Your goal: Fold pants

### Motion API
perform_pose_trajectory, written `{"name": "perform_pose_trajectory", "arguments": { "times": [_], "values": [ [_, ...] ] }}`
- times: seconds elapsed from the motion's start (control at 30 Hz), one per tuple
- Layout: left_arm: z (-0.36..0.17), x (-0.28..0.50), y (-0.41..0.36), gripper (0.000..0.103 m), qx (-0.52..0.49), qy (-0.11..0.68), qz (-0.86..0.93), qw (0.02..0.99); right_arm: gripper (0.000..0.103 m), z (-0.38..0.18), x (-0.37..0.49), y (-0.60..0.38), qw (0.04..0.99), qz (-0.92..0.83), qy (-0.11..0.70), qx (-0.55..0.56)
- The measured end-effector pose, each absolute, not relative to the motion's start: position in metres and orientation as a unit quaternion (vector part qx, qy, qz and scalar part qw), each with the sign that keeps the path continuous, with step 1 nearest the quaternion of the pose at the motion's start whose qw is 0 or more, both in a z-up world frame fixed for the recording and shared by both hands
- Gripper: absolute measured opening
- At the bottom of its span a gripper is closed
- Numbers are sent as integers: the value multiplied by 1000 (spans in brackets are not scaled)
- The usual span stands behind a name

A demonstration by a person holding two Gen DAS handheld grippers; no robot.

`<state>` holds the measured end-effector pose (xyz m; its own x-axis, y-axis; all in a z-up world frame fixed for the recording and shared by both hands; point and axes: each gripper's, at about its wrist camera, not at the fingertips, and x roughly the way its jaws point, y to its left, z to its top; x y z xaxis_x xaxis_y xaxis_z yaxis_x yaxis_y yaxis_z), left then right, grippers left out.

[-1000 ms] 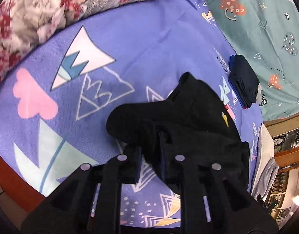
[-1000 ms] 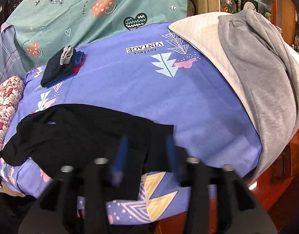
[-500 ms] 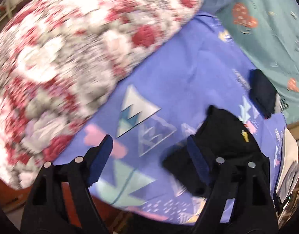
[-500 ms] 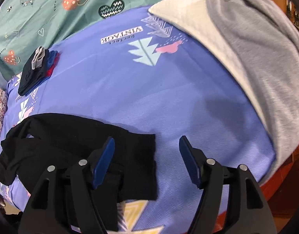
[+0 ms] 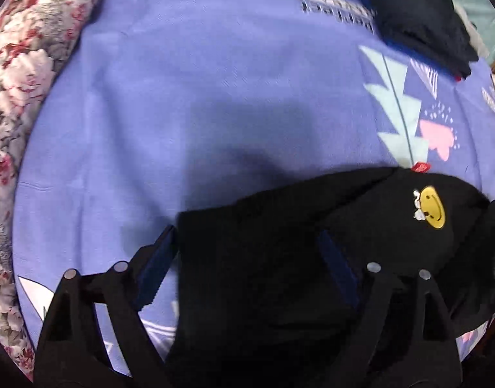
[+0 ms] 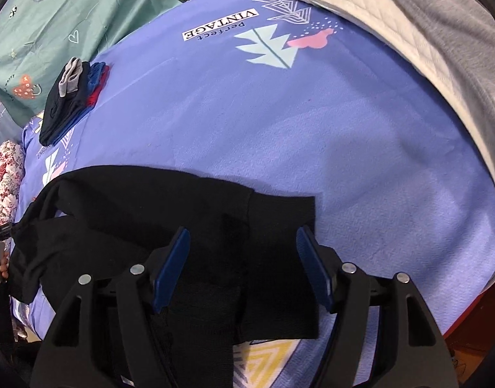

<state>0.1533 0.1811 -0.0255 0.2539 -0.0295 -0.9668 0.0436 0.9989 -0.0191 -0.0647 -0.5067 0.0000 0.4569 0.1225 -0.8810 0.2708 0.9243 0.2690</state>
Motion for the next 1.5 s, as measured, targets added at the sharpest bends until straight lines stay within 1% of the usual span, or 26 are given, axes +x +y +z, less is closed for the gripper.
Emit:
{"name": "perform_pose_trajectory", "arguments": {
  "times": [0.03,0.07,0.1,0.13,0.17,0.2,0.23,0.3,0.37,0.4,0.43,0.5,0.53,0.57,0.63,0.67,0.7,0.73,0.77,0.8,1.03,1.2,1.27,1.33,1.37,1.5],
  "values": [
    [-27,150,176,81,26,609,-19,792,69,0,-65,-505,833,-41,519,187],
    [-25,147,175,74,31,605,-21,795,67,0,-64,-502,835,-35,519,180],
    [-23,144,176,69,31,604,-24,796,59,1,-64,-498,837,-29,519,172],
    [-20,141,179,56,25,602,-23,797,47,1,-63,-497,837,-26,521,168],
    [-16,139,184,43,14,600,-25,799,41,0,-62,-496,835,-25,526,159],
    [-11,136,188,36,0,595,-32,803,29,0,-61,-496,834,-25,528,156],
    [-6,133,192,23,-13,590,-42,806,15,0,-60,-498,834,-26,529,157],
    [5,127,196,19,-26,581,-55,811,10,1,-58,-505,831,-25,530,166],
    [7,124,195,21,-12,578,-60,814,11,2,-57,-509,830,-26,530,172],
    [6,124,197,22,-5,580,-56,813,18,2,-56,-511,829,-30,531,172],
    [3,125,196,27,0,583,-58,810,38,2,-54,-515,828,-40,530,177],
    [-6,130,189,51,11,590,-62,805,49,4,-52,-522,833,-52,518,185],
    [-9,128,182,70,13,594,-64,802,49,4,-49,-524,833,-60,520,179],
    [-12,130,180,82,11,599,-70,798,49,3,-47,-525,831,-65,525,174],
    [-12,127,173,87,26,597,-72,798,49,-4,-41,-526,823,-65,540,165],
    [-10,125,170,83,32,592,-72,802,49,-7,-39,-525,819,-64,546,163],
    [-9,127,168,73,29,587,-80,805,49,-11,-37,-524,815,-62,554,158],
    [-4,123,169,47,23,582,-85,808,37,-13,-37,-520,814,-58,559,151],
    [1,122,173,14,14,581,-88,809,18,-12,-37,-512,816,-42,560,141],
    [7,121,180,12,-7,581,-96,808,9,-10,-37,-505,816,-21,561,137],
    [81,120,217,12,-88,497,-89,859,8,61,-22,-496,882,-15,461,94],
    [133,118,241,14,-116,440,-62,888,8,150,-3,-494,944,3,321,71],
    [123,124,238,14,-118,455,-54,881,14,159,-1,-489,955,18,295,34],
    [103,121,251,15,-122,480,-42,867,47,133,-1,-486,945,38,326,-9],
    [91,122,251,16,-126,490,-40,862,52,115,-3,-490,937,28,349,-22],
    [55,130,264,18,-141,519,-31,842,53,34,-8,-532,889,-21,456,36]
  ]
}}
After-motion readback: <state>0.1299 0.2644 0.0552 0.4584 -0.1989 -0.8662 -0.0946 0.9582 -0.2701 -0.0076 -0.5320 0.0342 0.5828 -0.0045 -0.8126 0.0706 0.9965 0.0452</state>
